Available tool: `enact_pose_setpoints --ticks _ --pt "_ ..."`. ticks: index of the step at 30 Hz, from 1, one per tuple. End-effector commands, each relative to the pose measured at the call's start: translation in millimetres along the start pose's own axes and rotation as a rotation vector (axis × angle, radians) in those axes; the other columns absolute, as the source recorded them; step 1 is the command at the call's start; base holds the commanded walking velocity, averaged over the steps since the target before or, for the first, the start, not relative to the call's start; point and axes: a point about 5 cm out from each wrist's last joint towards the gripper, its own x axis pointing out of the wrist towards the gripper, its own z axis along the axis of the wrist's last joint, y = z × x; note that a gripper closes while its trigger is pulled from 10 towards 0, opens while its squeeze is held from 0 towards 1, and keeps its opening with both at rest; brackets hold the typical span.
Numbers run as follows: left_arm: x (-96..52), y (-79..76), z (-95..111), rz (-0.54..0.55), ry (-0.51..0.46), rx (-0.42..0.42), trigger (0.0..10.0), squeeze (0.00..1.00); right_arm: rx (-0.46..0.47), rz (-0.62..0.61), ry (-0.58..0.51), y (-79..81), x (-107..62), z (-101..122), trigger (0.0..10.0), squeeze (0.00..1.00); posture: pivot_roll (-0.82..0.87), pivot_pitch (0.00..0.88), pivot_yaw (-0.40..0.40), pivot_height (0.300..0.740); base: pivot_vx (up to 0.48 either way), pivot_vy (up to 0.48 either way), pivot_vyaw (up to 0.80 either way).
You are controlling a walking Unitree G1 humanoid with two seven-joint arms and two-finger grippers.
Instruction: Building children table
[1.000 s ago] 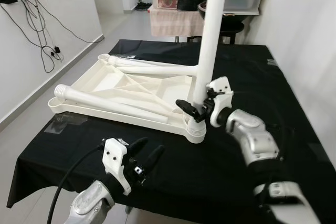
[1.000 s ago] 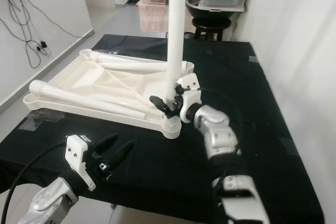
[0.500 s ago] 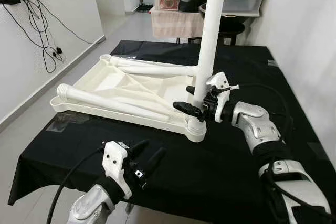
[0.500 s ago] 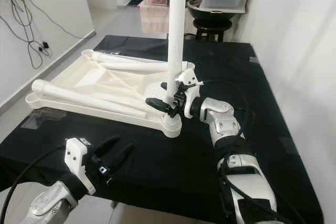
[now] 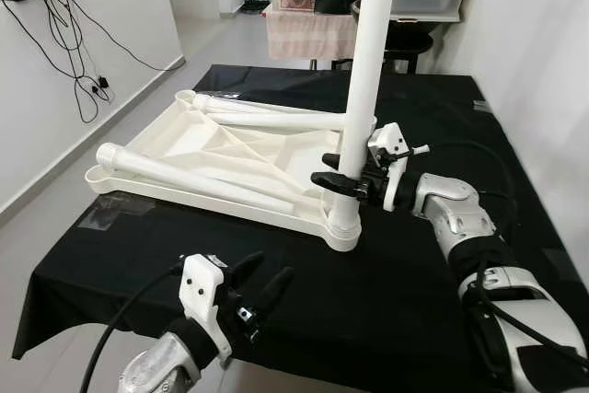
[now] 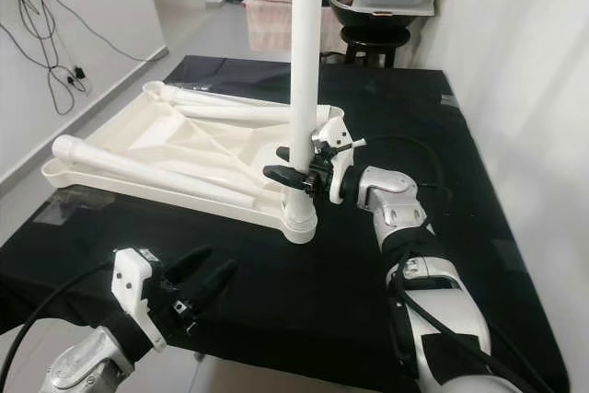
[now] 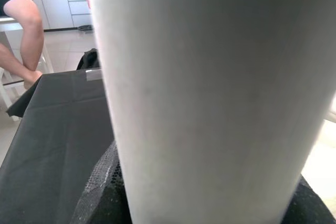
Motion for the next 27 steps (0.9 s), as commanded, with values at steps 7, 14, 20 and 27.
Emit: enact_pose_setpoints --ticks 7,14,20,27 --pt "-2.2 0.9 0.3 0.003 0.011 -0.002 10.0 0.00 0.148 -0.298 0.065 40.7 20.4 -37.7 0.0 0.00 0.01 0.081 -0.022 0.740 0.000 0.000 0.00" --pt "4.7 8.2 -0.5 0.002 0.007 -0.005 10.0 0.00 0.159 -0.611 0.048 86.5 34.8 -48.4 0.0 0.00 -0.01 0.047 -0.003 0.740 0.000 0.000 0.00" --pt "6.4 12.3 -0.7 0.034 -0.004 0.002 10.0 0.00 0.102 -0.660 0.059 60.2 31.0 -42.2 3.3 0.00 0.00 0.034 -0.011 0.740 0.000 0.000 0.00" --pt "7.7 13.7 -1.4 0.038 -0.004 0.004 10.0 0.00 0.087 -0.508 0.005 53.5 34.3 -29.8 10.0 1.00 0.01 0.020 -0.011 0.740 0.000 0.000 0.00"
